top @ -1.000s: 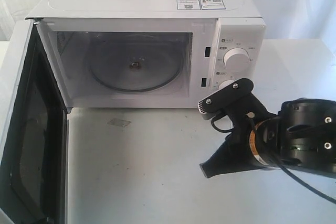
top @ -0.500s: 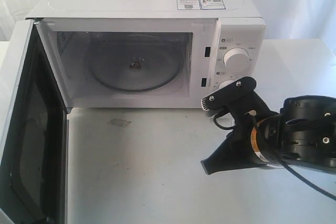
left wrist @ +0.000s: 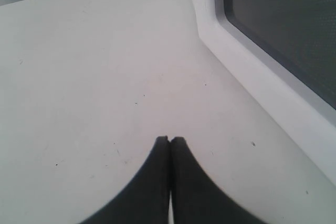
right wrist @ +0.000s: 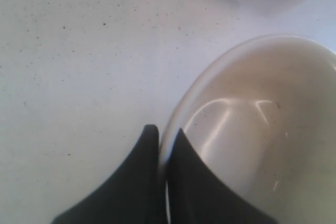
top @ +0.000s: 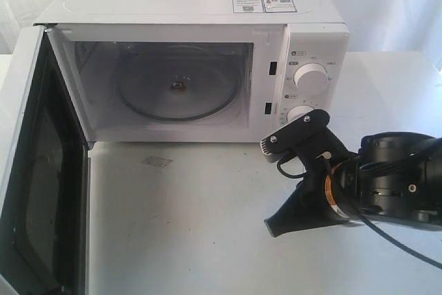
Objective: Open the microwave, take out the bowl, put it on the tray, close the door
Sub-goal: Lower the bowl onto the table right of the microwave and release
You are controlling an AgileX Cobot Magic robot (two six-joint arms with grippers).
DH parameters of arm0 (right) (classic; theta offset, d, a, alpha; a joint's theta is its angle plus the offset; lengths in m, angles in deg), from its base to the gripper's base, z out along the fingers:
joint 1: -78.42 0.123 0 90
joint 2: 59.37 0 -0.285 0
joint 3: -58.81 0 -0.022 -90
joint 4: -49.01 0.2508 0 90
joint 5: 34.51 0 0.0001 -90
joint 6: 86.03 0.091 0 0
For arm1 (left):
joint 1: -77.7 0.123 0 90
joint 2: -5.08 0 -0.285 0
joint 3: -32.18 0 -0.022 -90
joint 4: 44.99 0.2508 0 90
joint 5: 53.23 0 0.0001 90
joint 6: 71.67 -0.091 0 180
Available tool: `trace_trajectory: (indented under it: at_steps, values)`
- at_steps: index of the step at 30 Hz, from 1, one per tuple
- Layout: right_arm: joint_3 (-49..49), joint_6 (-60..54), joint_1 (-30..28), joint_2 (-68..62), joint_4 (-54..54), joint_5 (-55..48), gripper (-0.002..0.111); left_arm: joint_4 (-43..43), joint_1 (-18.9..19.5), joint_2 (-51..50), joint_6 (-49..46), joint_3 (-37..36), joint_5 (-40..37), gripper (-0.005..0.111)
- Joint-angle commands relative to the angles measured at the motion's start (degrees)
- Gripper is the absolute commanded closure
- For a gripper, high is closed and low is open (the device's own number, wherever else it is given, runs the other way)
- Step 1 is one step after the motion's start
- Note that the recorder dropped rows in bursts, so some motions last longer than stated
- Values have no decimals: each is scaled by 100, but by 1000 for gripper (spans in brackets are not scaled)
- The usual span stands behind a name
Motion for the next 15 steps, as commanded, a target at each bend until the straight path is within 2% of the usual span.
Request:
trace_trajectory:
  at_steps: [1, 15]
  values:
    - [-4, -71, -25, -1, -146, 24, 108, -45, -5, 25, 30, -22, -12, 107]
    - [-4, -71, -25, -417, -185, 128, 108, -45, -5, 25, 30, -22, -12, 107]
